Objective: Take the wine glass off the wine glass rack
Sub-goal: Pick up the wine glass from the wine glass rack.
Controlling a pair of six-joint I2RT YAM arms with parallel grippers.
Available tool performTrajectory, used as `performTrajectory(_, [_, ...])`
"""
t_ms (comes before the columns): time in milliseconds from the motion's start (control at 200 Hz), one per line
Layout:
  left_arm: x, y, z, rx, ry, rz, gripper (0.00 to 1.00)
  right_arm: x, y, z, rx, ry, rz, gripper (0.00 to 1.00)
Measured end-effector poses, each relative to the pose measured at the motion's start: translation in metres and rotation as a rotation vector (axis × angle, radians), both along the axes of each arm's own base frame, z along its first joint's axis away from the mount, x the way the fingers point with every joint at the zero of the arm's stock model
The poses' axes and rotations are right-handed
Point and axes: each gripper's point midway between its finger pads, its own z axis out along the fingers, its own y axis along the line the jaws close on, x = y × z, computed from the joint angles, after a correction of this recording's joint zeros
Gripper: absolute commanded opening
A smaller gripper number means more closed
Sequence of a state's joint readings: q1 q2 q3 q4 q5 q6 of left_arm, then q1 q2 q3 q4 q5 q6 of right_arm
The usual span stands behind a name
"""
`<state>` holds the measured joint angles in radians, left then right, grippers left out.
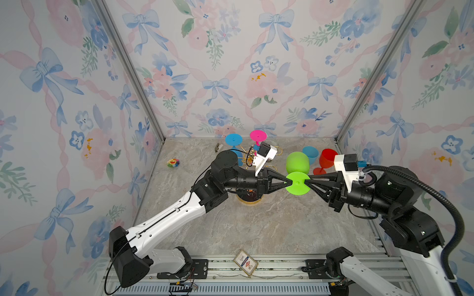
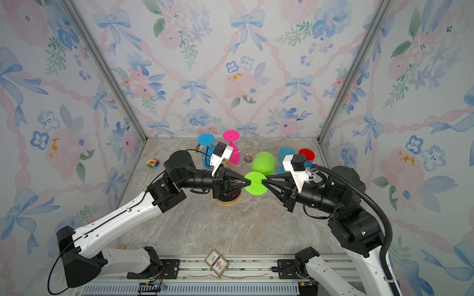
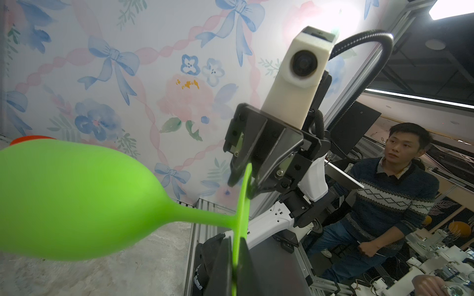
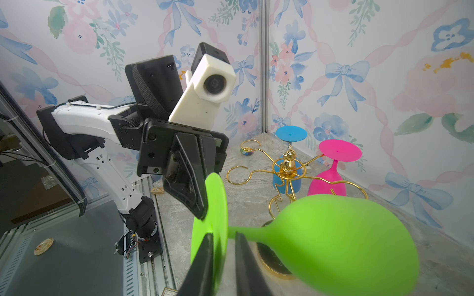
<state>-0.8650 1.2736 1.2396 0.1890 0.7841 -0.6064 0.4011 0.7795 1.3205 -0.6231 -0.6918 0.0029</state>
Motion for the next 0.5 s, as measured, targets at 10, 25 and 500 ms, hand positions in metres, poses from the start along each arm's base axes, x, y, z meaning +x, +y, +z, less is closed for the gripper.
performTrajectory(10, [0.0,0.0,0.0,-0.001,0.0,0.0,0.0,0.0,0.0,0.0,-0.003,-0.004,-0.002,0.28])
performTrajectory(25, [0.0,0.0,0.0,-0.001,-0.001,0.001,0.0,0.0,0.0,-0.001,-0.004,0.0,-0.003,0.28])
performTrajectory(500, [0.004,0.005,-0.002,-0.008,-0.033,0.016,0.0,-0.007,-0.014,-0.013,-0.025,0.06,-0.072,0.66])
